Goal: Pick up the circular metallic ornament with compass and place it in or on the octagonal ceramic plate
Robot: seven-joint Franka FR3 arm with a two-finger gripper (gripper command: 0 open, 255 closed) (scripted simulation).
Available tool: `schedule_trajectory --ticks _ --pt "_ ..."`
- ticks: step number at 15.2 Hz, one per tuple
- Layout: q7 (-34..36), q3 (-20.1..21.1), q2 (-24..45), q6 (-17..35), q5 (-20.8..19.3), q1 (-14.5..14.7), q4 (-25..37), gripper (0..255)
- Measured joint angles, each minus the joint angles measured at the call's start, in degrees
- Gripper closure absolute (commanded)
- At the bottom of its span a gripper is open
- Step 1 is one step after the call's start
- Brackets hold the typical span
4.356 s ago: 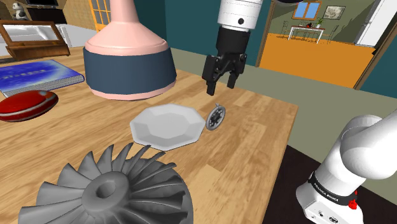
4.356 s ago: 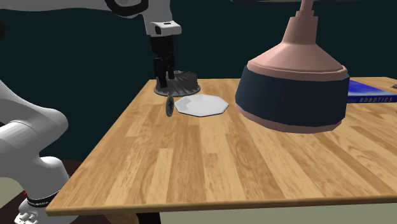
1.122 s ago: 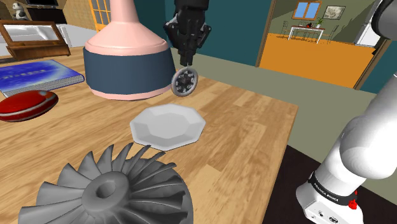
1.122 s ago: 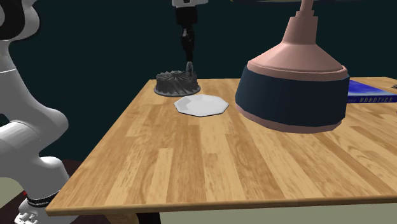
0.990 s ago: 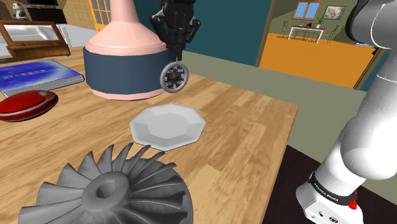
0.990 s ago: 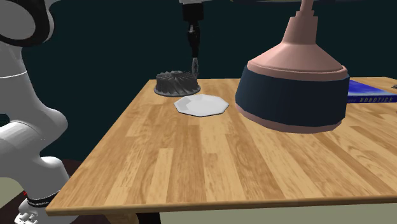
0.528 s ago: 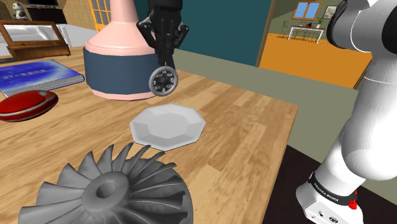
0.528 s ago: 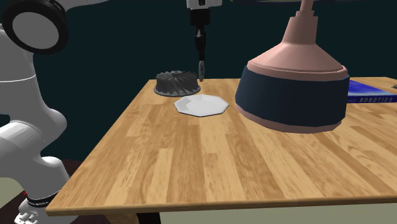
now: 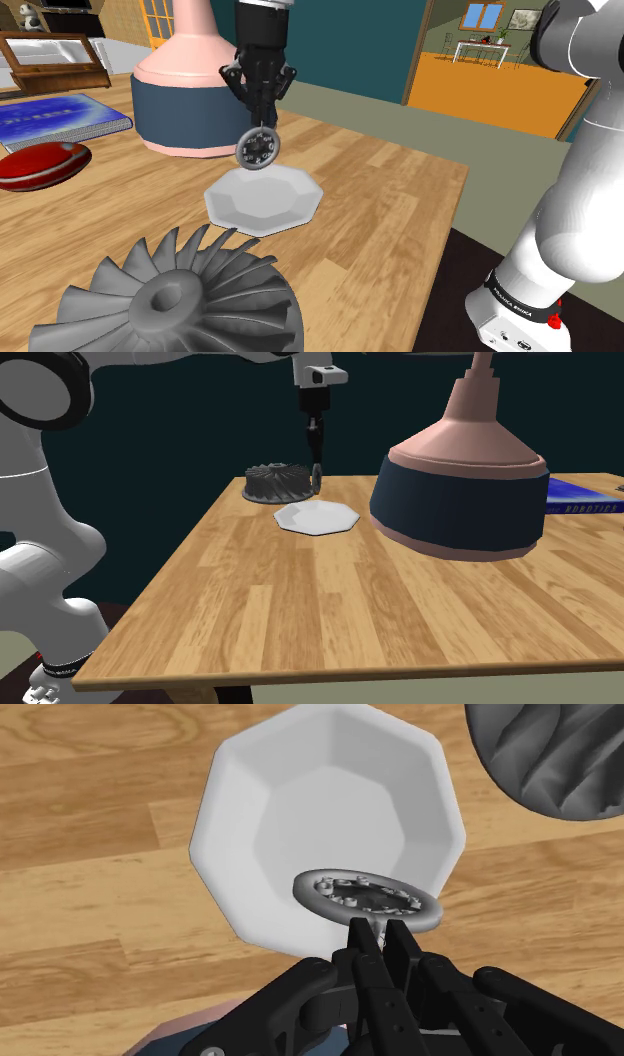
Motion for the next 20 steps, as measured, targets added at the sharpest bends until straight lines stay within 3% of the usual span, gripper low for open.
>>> schedule_trajectory --ticks 10,17,18,20 --pt "-0.9 -0.4 -2.7 8.6 1.7 -1.1 -10.8 255" --pt "-1.0 -0.4 -2.7 9.6 1.7 -1.2 -11.8 255" --pt "-1.0 -0.4 -2.7 9.6 1.7 -1.2 -11.8 0" --pt "-1.0 -0.4 -2.7 9.6 1.7 -1.2 -11.8 0"
